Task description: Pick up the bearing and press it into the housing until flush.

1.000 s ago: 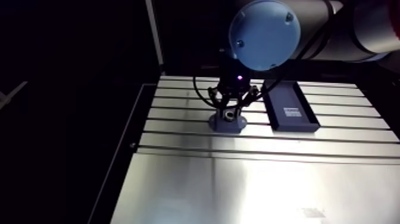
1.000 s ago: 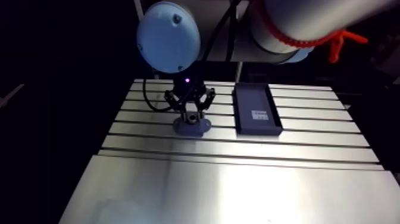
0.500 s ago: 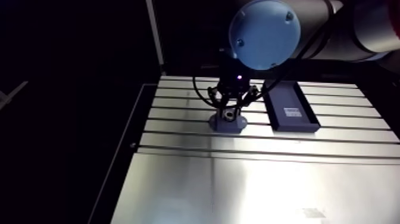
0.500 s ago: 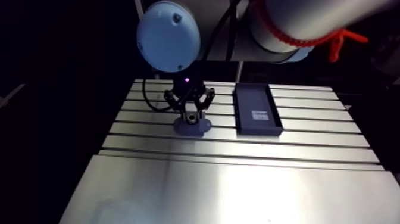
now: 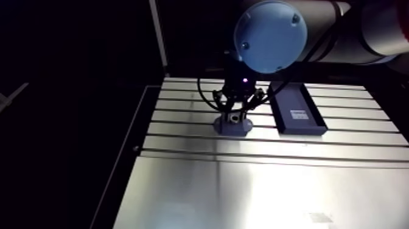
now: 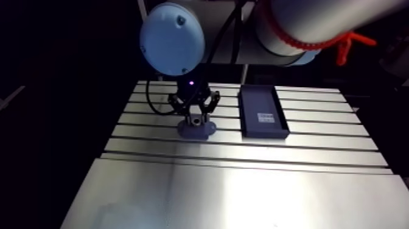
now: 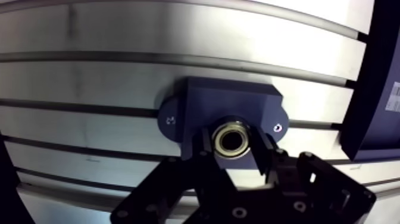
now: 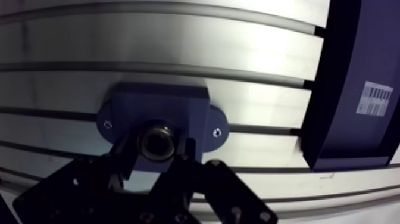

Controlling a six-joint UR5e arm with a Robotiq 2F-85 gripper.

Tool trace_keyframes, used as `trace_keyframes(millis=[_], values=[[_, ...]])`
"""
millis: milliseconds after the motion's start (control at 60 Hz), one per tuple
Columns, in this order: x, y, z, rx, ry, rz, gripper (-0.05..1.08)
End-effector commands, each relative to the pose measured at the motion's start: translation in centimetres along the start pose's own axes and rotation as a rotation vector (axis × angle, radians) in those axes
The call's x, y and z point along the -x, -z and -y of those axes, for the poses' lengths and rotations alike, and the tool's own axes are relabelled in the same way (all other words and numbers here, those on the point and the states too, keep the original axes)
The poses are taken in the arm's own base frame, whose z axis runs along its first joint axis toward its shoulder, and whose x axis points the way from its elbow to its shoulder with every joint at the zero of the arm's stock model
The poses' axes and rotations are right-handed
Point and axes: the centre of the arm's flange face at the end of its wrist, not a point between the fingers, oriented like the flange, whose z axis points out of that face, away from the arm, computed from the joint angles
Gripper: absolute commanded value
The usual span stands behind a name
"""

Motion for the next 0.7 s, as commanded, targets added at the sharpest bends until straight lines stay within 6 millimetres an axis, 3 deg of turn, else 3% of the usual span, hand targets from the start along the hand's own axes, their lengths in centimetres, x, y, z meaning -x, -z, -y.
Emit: trace_keyframes(millis=[17, 200, 233, 250, 267, 283, 300, 317, 333, 350, 583, 700], values=[[0.0, 0.0, 0.0, 0.001, 0.0, 0.001, 0.69], [0.0, 0.0, 0.0, 0.002, 0.0, 0.0, 0.68], [0.0, 0.0, 0.0, 0.004, -0.003, 0.0, 0.64], [0.0, 0.0, -0.1, 0.005, -0.005, 0.0, 0.5], [0.0, 0.0, -0.1, 0.005, -0.005, 0.0, 0.5], [0.0, 0.0, -0.1, 0.005, -0.005, 0.0, 0.32], [0.0, 0.0, -0.1, 0.005, -0.005, 0.0, 0.32], [0.0, 0.1, -0.2, 0.006, -0.005, -0.003, 0.13], [0.0, 0.1, -0.2, 0.006, -0.005, -0.003, 0.13], [0.0, 0.1, -0.2, 0.006, -0.005, -0.003, 0.02], [-0.2, 0.7, -0.2, -0.001, -0.007, -0.016, 0.01], [-0.4, 2.6, -0.2, -0.002, -0.008, -0.05, 0.01]])
